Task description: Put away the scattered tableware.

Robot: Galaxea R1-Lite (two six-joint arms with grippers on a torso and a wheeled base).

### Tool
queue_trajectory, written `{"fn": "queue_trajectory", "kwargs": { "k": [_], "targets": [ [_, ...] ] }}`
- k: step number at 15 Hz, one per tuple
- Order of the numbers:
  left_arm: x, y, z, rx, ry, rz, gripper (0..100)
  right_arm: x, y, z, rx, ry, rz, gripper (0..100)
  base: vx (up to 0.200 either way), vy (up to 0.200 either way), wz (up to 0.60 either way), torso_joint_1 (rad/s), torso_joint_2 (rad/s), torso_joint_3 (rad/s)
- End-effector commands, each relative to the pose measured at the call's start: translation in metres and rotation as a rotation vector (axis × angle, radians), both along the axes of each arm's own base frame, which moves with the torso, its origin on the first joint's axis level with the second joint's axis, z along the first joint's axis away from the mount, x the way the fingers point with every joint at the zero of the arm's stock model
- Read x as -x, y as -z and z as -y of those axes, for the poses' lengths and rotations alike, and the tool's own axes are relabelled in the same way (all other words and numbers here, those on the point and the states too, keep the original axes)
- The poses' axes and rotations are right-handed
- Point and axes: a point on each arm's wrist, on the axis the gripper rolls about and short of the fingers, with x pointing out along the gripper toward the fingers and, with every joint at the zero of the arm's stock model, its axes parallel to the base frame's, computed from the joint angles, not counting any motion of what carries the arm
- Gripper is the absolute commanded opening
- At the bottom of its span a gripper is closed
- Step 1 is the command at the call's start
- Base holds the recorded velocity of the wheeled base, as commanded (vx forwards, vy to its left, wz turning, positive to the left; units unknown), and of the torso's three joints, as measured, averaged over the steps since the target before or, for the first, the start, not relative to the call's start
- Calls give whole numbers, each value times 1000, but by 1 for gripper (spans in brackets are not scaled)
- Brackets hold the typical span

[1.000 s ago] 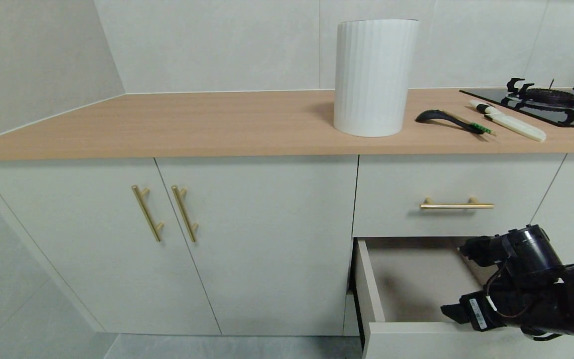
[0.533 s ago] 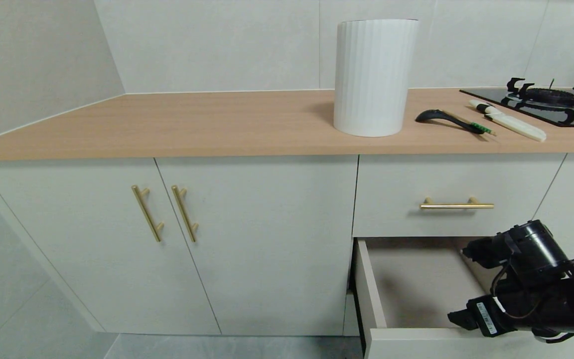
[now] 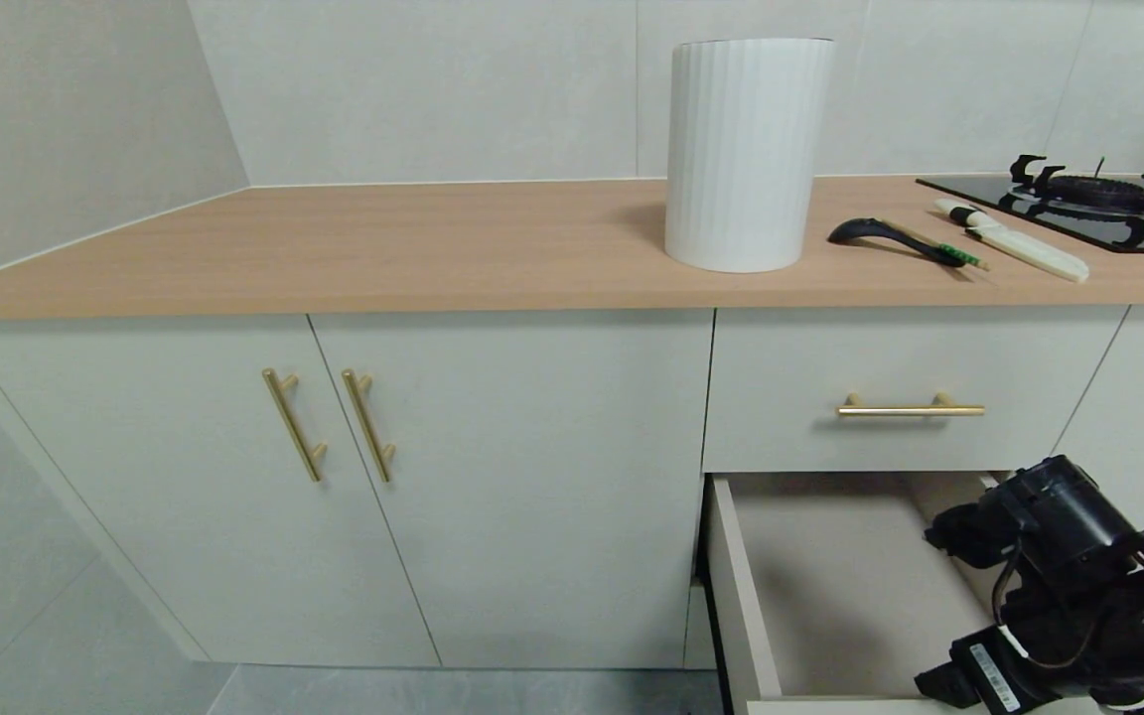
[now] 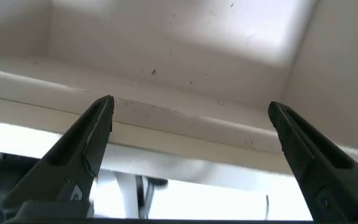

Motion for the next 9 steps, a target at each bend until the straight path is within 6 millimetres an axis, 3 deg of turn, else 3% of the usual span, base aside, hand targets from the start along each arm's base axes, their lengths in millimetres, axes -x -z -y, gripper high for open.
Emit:
{"fn": "queue_trajectory", "kwargs": {
  "k": [1, 9],
  "targets": [
    [0, 0, 0, 0, -1, 0, 100, 4, -4, -3, -2, -19, 6, 100, 0, 0, 0, 0, 0, 0],
    [0, 0, 0, 0, -1, 0, 100, 26, -6, -2, 87, -124, -143, 100, 0, 0, 0, 0, 0, 0]
  ]
}}
